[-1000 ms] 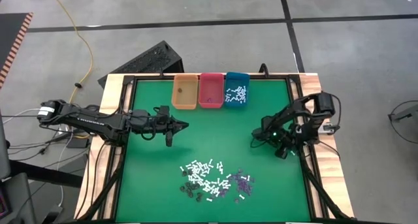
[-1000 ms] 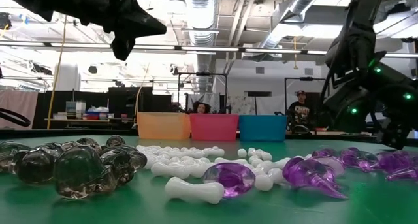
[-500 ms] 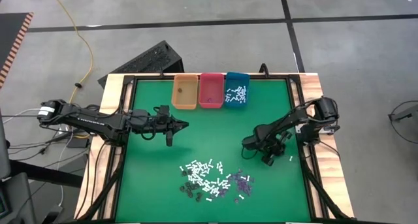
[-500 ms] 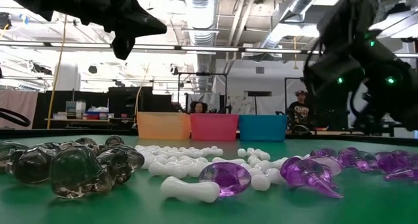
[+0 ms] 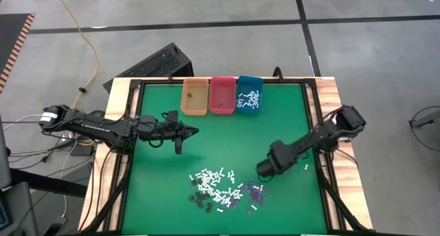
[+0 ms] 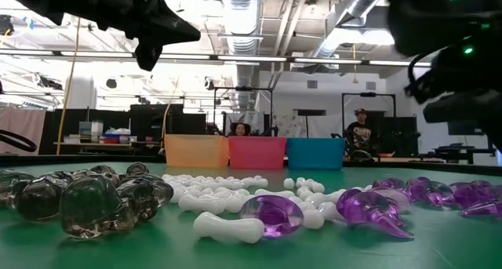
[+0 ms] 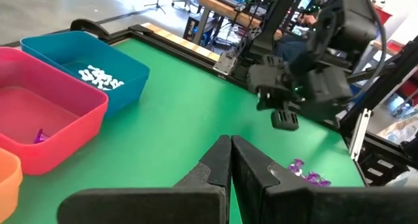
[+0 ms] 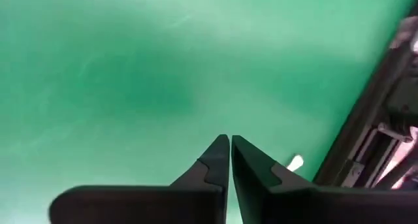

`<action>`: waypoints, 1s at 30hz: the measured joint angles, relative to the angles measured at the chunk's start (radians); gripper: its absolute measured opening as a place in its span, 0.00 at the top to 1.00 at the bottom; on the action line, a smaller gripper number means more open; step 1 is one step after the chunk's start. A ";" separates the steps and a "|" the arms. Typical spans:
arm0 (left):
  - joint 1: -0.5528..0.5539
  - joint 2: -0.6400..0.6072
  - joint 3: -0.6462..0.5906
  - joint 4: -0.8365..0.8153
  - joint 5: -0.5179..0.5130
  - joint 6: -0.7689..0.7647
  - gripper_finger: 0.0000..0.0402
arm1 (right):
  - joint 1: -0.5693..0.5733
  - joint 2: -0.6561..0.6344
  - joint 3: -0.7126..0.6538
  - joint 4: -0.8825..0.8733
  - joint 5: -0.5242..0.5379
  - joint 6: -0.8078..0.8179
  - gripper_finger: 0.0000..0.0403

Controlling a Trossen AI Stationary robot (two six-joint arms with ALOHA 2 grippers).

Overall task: Sort Halloween decoration
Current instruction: Put the white bone toy into the blue bin

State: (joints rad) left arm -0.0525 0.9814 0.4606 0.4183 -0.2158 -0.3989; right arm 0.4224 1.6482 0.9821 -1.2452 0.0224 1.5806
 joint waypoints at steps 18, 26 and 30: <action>0.000 0.000 0.000 0.000 -0.001 0.023 1.00 | 0.202 -0.007 -0.143 0.112 -0.101 0.705 0.49; 0.000 0.000 0.000 0.000 -0.001 0.021 1.00 | 0.186 -0.015 -0.169 0.089 -0.052 0.715 0.51; 0.000 0.000 0.000 0.001 -0.001 0.013 1.00 | 0.195 -0.026 -0.168 0.050 -0.061 0.715 0.52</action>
State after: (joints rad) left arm -0.0528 0.9816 0.4606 0.4191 -0.2165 -0.3858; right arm 0.6176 1.6226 0.8145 -1.1951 -0.0388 2.2957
